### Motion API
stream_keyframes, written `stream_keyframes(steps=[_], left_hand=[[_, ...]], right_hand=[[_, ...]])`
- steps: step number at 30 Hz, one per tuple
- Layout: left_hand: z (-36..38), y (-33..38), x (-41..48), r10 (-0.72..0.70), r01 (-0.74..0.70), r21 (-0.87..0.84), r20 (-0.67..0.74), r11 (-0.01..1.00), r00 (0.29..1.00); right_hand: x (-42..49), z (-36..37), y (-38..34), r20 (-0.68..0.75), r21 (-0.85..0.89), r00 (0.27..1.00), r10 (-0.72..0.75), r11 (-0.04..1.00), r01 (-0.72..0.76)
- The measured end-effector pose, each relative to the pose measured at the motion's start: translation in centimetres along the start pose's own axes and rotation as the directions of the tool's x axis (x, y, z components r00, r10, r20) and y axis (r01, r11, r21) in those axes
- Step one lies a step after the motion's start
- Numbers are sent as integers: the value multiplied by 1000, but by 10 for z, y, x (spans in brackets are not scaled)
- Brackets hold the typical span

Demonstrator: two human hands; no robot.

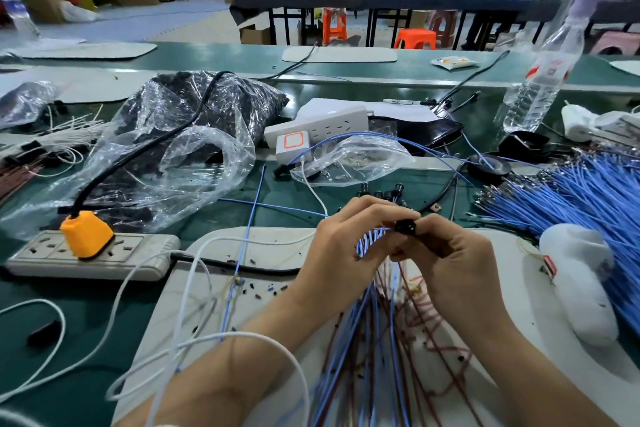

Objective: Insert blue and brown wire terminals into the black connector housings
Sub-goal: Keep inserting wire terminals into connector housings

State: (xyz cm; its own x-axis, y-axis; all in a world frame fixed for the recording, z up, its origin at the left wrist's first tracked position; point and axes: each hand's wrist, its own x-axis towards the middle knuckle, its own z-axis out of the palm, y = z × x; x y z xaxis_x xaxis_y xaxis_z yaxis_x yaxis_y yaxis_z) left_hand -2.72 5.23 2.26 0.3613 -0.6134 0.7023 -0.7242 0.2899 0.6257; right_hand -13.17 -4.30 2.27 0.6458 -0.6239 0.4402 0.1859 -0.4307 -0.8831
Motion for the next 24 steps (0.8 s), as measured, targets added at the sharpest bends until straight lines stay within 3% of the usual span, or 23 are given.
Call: stream_keyframes(steps=[12,24], left_hand=[[0,1,-3,4,-4,-1,6,1000,1000],[1,1,-3,29,-28,19,-15,999,999]], right_hand=[[0,-1,9,34,-76,998,-50,996,52],[1,-1,14,85,-83,996,-5,997,12]])
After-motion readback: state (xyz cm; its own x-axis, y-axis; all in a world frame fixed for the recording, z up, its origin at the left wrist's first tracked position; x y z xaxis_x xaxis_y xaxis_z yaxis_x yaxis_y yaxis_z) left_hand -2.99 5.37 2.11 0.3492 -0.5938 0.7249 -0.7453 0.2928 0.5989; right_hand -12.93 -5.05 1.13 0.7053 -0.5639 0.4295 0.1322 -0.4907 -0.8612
